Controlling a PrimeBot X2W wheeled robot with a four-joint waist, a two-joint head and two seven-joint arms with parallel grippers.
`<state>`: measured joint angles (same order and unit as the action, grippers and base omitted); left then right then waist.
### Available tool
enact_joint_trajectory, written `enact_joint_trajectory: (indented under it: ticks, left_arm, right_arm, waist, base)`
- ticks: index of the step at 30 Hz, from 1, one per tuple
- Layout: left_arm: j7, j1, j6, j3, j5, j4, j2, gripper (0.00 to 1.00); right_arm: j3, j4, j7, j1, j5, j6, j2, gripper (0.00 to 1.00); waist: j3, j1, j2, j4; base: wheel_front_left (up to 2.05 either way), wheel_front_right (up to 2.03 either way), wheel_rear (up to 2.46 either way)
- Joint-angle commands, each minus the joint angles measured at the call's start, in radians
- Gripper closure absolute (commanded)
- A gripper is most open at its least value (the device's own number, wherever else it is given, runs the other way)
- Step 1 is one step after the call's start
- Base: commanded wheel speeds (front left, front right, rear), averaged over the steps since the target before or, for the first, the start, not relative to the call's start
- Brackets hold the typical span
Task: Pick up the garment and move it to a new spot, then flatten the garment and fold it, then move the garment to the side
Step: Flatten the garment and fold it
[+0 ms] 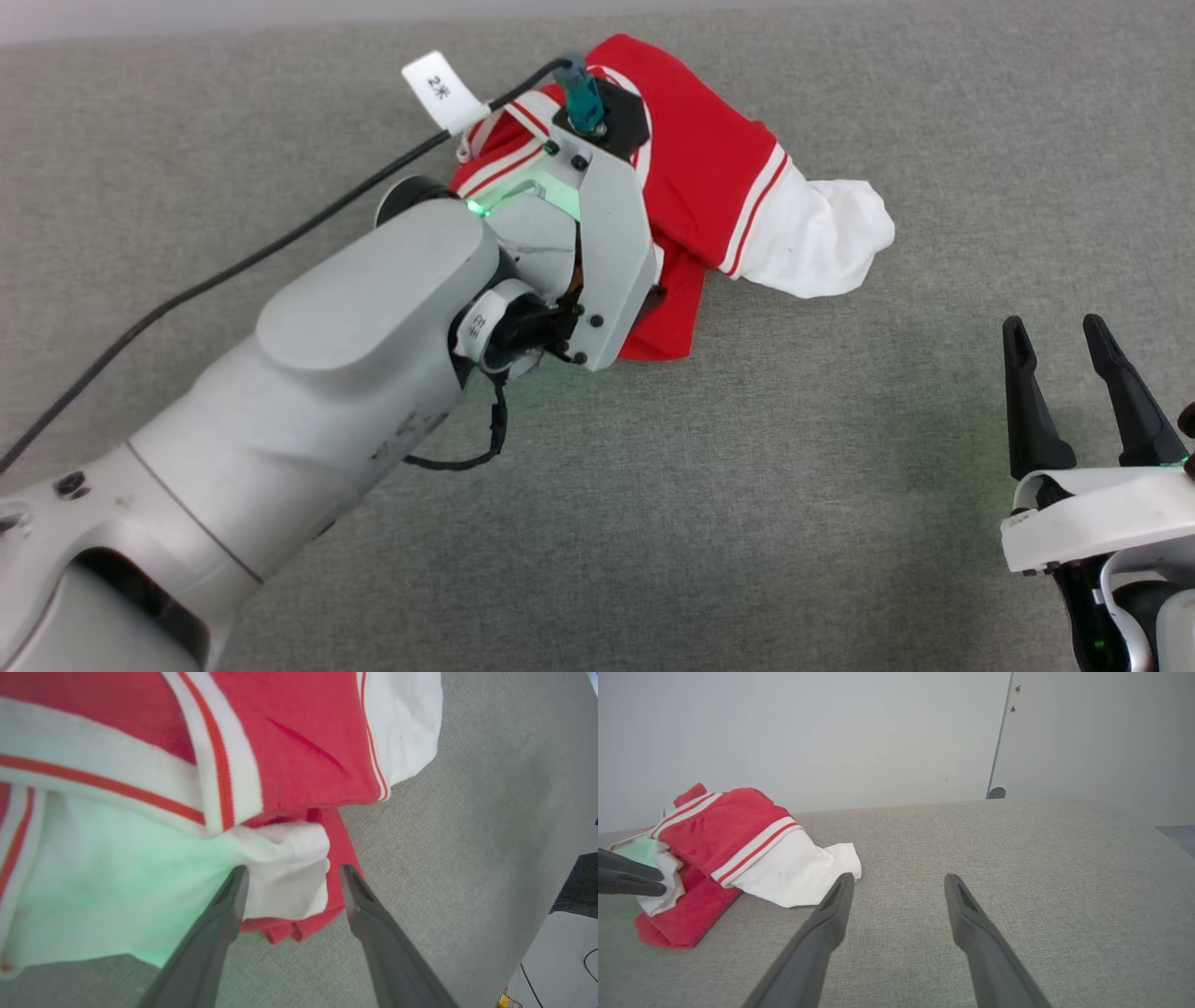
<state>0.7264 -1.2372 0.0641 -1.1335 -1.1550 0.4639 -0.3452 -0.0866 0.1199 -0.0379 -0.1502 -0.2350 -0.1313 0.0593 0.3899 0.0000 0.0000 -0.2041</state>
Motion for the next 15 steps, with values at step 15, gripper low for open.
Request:
enact_joint_trajectory:
  ticks: [15]
  left_arm:
    - [-0.042, -0.044, 0.03, -0.025, 0.06, 0.086, 0.064, 0.0]
  right_arm:
    - [0.009, -0.027, 0.018, -0.027, -0.001, 0.001, -0.006, 0.0]
  waist:
    - [0.023, 0.0, 0.0, -0.014]
  base:
    - [0.0, 0.0, 0.0]
